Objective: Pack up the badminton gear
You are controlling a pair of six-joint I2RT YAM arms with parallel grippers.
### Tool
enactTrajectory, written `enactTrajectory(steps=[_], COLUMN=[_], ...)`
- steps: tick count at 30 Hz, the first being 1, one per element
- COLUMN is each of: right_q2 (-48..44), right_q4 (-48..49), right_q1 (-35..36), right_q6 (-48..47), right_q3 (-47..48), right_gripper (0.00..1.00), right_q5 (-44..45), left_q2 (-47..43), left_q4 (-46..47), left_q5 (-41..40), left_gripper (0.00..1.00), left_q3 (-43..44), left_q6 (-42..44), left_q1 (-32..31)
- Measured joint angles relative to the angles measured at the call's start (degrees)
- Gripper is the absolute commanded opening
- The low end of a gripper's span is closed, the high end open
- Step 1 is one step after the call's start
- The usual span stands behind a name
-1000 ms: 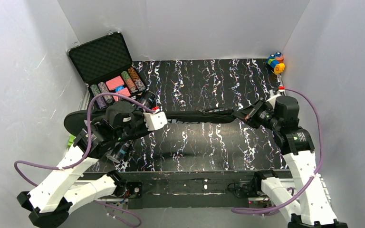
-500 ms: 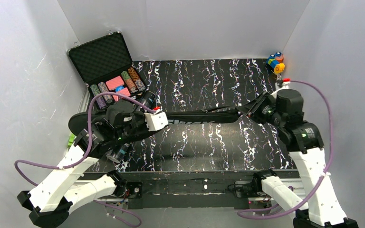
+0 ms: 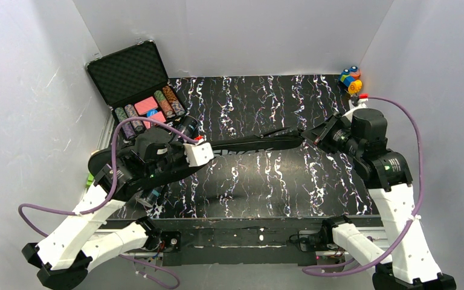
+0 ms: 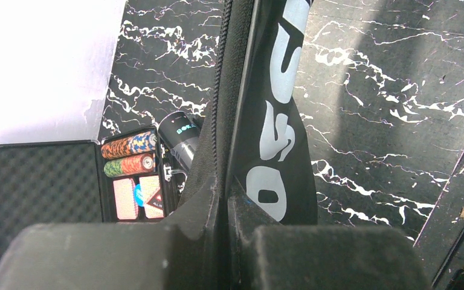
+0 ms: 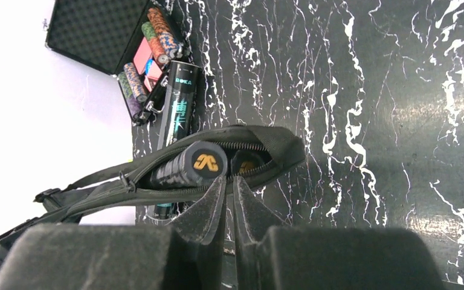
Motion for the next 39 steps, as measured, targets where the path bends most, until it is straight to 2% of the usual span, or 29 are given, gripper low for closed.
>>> enactTrajectory(steps=[14,29,39], right_q2=[0.81,1.03,0.24], right_q4=[2.99,6.10,5.66], right_q1=[0.68,11.37,14.73], right_q6=[1.62,6.78,7.91], right_q3=[-1.18,-9.03,-11.74], right_gripper=[0.06,0.01,0.01], right_q5=[-1.29,5.60,9.22], left_q2=[0.02,0.00,0.00], left_q4=[0.00,-2.38,-2.91], left_q5=[0.00,-2.45,-3.02], left_gripper=[0.00,0.00,0.00], left_q3=[0.00,0.00,0.00], left_q6=[0.42,0.90,0.90], left_q1=[-0.02,0.37,0.52])
